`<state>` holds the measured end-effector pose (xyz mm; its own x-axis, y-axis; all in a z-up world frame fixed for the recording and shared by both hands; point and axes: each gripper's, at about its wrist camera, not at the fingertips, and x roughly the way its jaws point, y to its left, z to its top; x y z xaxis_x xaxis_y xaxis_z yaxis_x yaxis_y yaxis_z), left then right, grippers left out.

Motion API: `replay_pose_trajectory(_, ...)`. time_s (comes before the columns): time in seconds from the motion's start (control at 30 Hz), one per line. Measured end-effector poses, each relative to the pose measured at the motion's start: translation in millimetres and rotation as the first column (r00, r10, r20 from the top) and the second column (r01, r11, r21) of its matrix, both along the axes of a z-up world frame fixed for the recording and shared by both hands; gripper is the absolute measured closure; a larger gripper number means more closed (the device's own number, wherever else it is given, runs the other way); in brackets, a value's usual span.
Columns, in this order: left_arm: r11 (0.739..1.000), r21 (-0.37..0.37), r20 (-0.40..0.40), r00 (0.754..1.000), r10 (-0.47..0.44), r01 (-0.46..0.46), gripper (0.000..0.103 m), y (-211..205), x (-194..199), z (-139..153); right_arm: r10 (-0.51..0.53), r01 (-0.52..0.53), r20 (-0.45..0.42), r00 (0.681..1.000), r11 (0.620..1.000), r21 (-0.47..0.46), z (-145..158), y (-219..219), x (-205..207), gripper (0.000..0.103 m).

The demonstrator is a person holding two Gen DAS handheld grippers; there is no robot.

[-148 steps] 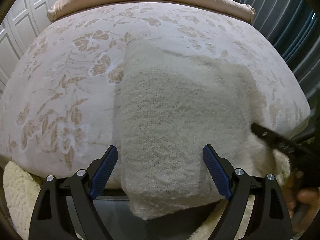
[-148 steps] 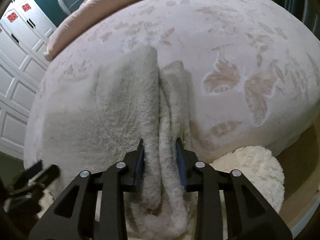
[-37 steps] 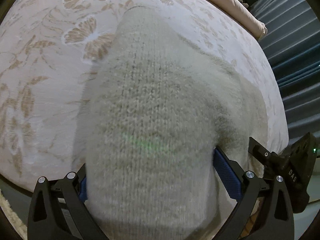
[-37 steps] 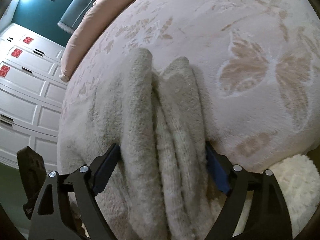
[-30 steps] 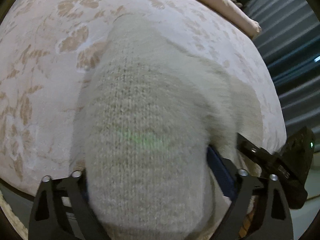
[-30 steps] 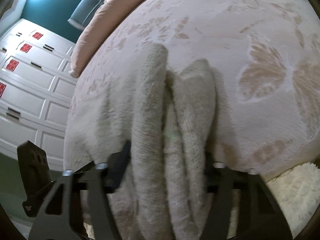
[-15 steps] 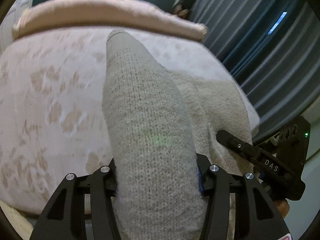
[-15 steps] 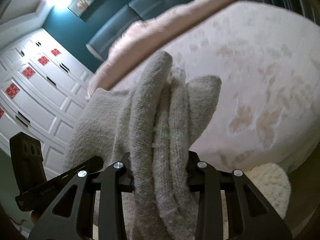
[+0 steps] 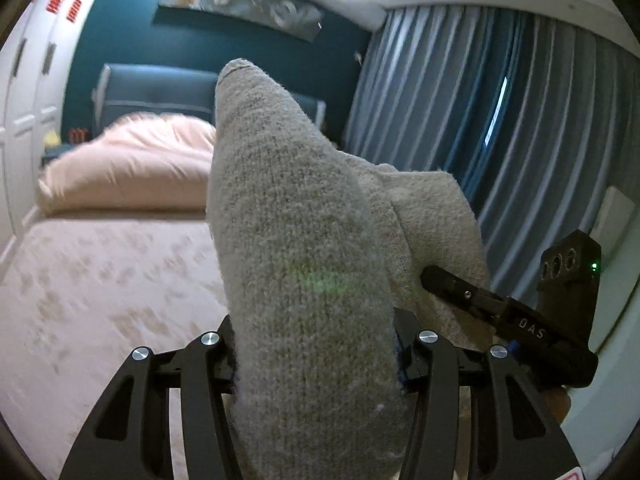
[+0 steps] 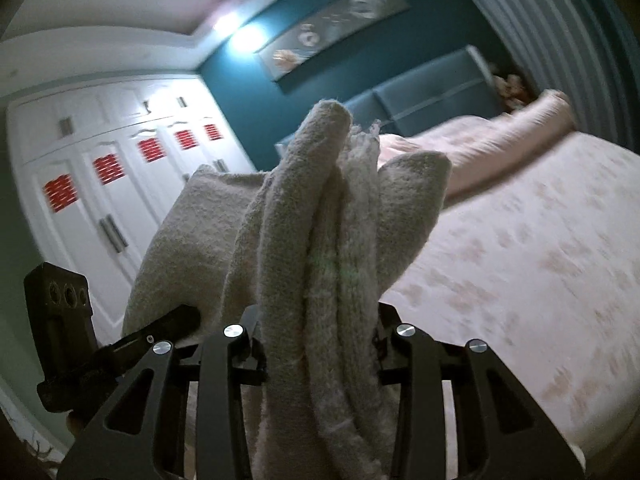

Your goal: Fold small clothes

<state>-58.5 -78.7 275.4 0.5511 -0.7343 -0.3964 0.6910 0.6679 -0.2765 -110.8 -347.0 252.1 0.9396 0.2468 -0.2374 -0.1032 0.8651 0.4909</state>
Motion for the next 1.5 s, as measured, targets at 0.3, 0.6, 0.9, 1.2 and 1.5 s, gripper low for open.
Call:
replay_pose_trajectory(0.3, 0.963, 0.113, -0.149, 0.954, 0.261, -0.246, 0.036, 70.5, 131.1, -114.6, 0.049, -0.033, -0.312, 0.949, 0.998, 0.056, -128.6, 28.0, 152.5, 0.05)
replay_pose_trajectory(0.6, 0.902, 0.268, -0.35, 0.837, 0.42, -0.34, 0.039, 122.8, 133.7, -238.1, -0.016, 0.027, -0.527, 0.85, 1.0, 0.012, -225.0, 41.1, 126.0, 0.054)
replay_pose_trajectory(0.9, 0.838, 0.468, -0.285, 0.85, 0.443, -0.279, 0.038, 104.2, 138.0, -281.0, 0.061, -0.055, -0.604, 0.794, 0.998, 0.029, -255.4, 80.2, 160.0, 0.04)
replay_pose_trajectory(1.2, 0.814, 0.503, -0.298, 0.826, 0.478, -0.29, 0.035, 130.9, 163.8, -324.5, 0.073, 0.0, -0.666, 0.743, 0.994, 0.109, -298.7, 78.9, 173.1, 0.02)
replay_pose_trajectory(1.5, 0.876, 0.397, -0.383, 0.819, 0.428, -0.272, 0.08, 117.5, 162.4, -309.0, 0.064, -0.1, -0.519, 0.852, 0.994, -0.042, -230.0, 82.2, 185.3, 0.07)
